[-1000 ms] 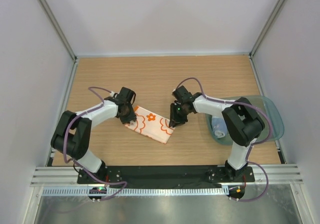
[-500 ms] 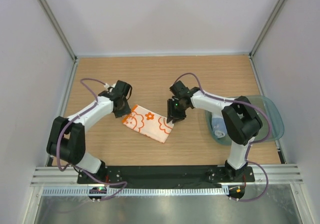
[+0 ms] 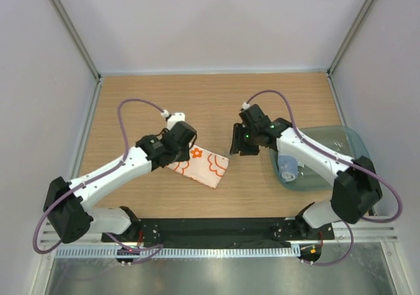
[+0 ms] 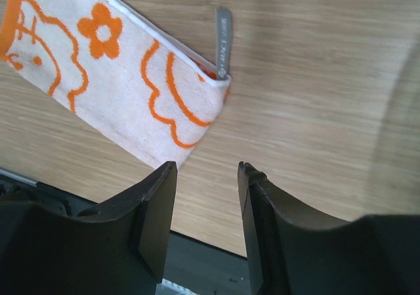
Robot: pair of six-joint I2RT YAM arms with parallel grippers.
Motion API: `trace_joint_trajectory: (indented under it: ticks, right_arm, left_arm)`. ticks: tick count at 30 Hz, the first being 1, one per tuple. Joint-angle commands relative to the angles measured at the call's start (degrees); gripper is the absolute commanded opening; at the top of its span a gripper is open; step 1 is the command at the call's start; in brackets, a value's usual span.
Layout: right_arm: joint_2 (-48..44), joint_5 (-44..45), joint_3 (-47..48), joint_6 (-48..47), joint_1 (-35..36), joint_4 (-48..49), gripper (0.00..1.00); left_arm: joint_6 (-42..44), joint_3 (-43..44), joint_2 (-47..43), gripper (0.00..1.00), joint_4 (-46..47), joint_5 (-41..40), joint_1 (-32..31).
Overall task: Roll the towels
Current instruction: Fold the towel, then roll the towel
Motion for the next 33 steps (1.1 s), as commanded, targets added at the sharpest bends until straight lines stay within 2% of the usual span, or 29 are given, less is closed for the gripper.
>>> trace_joint_trajectory:
  ticks: [1,2,3,7,11,17,23,33]
  right_arm:
    - [-6.4,5.6,-5.1,4.7,0.0,0.3,0.5]
    - [-9.1,6.0,-6.0,5.8,-0.1,0.3,0.5]
    - [-10.3,6.3,-6.7,5.8,0.0,0.2,0.5]
    - [-15.3,8.4,-9.3,7.4,0.0,-1.7,0.51]
    - [-18.4,9.6,-10.2,8.1,0.0,-3.7,0.51]
    - [-21.9,11.0,-11.1,8.9,0.0,-6.0,0.52]
    - [-22.7,11.0,-11.9,9.3,0.0,-6.2,0.53]
    - [-21.7,11.0,-11.9,8.9,0.0,-5.7,0.54]
  left_arm:
    - [-0.6,-2.5,-0.5,0.37,2.7,-4.3,-7.8]
    - [-0.5,-2.7,0.2,0.38,4.0,-5.4,-11.3]
    - [-0.1,-2.7,0.8,0.38,4.0,-5.5,-11.4]
    - [4.0,-2.0,4.7,0.37,9.4,-5.2,-20.1]
    - [6.9,-0.1,10.6,0.37,11.0,-5.0,-23.8]
    - [9.3,2.3,20.2,0.36,11.0,-4.2,-26.8]
    - [10.0,3.7,26.2,0.37,11.5,-5.6,-28.8]
    - [11.8,4.8,29.2,0.43,12.3,-6.5,-29.2]
